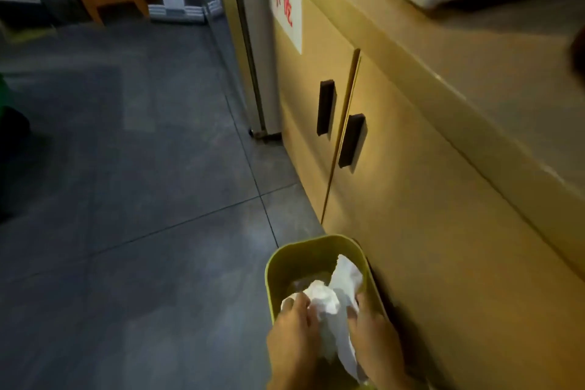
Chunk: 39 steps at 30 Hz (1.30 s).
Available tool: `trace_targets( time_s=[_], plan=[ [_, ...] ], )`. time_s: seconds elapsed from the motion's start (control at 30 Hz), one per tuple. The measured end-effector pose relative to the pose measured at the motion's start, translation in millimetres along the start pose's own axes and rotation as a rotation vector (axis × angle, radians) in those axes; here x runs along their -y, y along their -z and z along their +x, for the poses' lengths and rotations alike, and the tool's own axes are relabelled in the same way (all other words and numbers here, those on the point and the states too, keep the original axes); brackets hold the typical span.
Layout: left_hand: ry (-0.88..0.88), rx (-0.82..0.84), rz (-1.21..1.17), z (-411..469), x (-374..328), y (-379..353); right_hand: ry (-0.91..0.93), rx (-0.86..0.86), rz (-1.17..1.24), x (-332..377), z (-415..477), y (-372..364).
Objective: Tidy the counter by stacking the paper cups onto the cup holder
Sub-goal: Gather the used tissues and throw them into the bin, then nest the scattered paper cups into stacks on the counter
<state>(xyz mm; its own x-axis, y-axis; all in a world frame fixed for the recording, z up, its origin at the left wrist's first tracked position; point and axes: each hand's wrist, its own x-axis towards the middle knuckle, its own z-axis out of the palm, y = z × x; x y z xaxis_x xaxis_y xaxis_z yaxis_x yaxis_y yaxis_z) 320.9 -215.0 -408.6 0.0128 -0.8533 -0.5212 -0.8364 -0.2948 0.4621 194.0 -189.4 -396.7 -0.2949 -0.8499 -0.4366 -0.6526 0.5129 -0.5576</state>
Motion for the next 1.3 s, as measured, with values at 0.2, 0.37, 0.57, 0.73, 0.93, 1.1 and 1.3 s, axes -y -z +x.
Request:
trace_targets(
  time_s=[0.2,0.37,0.57,0.73,0.93,1.1,1.3],
  plan=[
    [-0.183,0.157,0.384,13.2,20.8,-34.6,0.033,0.269,-0.337,-37.1,23.3,-27.3],
    [-0.235,0.102,0.367,-3.0,4.3,-4.6,0.146,0.313,-0.396,-11.6,12.0,2.4],
    [-0.275,-0.044,0.324,-36.0,-38.6,71.6,0.24,0.205,-0.428,51.1,-24.7,69.8],
    [-0.348,-0.187,0.182,-74.8,-91.6,155.1,0.314,0.055,-0.356,113.1,-65.0,146.9],
    [-0.515,-0.377,0.037,-119.2,-163.5,242.2,0.43,-0.147,-0.311,179.3,-106.8,230.0],
    [-0.685,-0.448,0.001,-158.8,-221.6,297.9,0.504,-0.353,-0.331,215.2,-145.8,301.3],
    [-0.871,-0.407,-0.052,-213.6,-285.1,341.3,0.474,-0.59,-0.315,232.3,-200.4,386.2]
  ],
)
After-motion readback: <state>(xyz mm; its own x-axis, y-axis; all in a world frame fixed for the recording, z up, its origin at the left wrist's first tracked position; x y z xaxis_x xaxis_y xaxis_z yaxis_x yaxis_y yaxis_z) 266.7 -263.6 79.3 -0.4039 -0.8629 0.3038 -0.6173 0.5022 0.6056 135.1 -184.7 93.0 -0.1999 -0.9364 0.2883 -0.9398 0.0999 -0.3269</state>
